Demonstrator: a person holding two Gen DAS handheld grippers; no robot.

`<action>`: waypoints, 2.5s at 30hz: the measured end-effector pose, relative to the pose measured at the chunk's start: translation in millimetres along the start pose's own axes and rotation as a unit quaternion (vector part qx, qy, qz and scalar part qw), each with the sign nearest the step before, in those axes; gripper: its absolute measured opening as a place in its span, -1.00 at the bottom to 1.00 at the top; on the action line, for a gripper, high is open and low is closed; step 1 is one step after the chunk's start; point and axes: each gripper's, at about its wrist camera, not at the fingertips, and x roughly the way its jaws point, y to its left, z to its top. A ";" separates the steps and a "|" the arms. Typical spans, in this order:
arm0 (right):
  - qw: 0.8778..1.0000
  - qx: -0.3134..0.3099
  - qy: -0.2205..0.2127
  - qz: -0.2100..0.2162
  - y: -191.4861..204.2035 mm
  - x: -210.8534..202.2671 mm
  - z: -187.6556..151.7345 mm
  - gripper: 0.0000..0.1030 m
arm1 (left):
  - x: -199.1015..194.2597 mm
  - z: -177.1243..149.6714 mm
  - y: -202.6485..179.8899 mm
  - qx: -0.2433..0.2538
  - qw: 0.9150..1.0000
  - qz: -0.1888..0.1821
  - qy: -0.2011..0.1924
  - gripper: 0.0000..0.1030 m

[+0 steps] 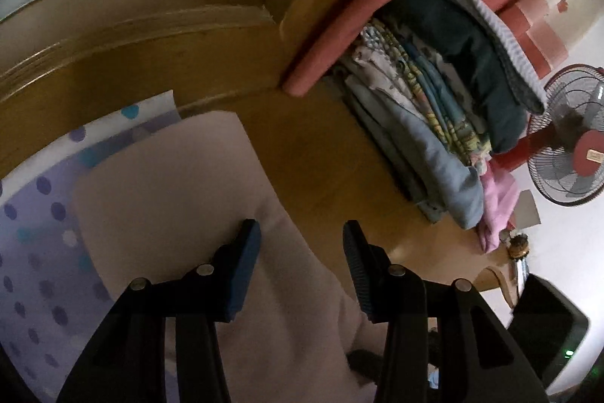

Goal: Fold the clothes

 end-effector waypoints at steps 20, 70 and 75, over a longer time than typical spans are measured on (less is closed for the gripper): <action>0.992 -0.120 0.031 0.031 18.6 31.9 13.0 -0.51 | -0.1 -2.7 11.4 -0.027 0.999 0.021 -0.018 -0.08; 0.903 -0.312 0.156 0.252 93.3 62.8 82.2 -0.29 | -111.1 -104.2 11.7 -0.076 0.994 -0.040 -0.066 0.34; 0.880 -0.368 0.199 0.225 113.8 96.7 51.8 -0.26 | -94.0 -129.9 46.0 -0.161 0.985 -0.045 -0.049 0.34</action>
